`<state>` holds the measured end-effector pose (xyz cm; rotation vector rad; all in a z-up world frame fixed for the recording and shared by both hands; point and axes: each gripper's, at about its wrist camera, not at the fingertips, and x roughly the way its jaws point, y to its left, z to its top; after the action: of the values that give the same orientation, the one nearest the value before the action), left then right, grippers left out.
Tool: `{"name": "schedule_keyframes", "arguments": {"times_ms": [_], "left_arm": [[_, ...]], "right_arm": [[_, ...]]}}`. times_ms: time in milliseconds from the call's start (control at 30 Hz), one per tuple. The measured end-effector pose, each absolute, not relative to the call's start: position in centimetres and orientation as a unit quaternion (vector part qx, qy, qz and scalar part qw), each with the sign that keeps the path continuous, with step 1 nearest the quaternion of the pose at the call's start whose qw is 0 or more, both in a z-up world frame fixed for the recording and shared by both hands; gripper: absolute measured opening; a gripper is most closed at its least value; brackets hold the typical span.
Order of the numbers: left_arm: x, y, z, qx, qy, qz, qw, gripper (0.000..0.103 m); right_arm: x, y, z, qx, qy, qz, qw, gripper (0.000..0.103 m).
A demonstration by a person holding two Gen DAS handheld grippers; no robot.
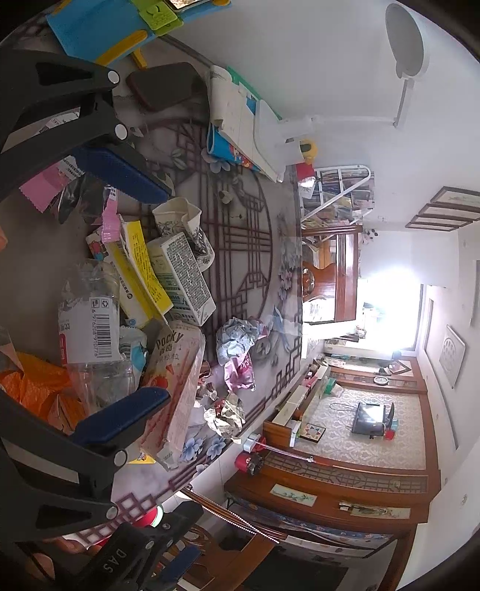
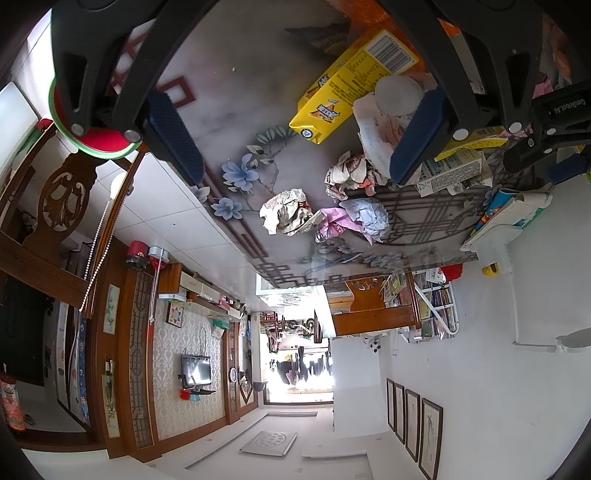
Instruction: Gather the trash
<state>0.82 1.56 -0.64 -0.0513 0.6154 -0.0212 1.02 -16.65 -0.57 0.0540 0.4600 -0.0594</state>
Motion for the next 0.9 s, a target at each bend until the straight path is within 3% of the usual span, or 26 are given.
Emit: {"name": "schedule_keyframes", "arguments": {"times_ms": [900], "left_arm": [[0.78,1.57,-0.72,-0.026,0.302,-0.01,0.953,0.095]], "right_arm": [[0.94,-16.81,-0.93,0.026,0.234,-0.03,0.971,0.1]]}}
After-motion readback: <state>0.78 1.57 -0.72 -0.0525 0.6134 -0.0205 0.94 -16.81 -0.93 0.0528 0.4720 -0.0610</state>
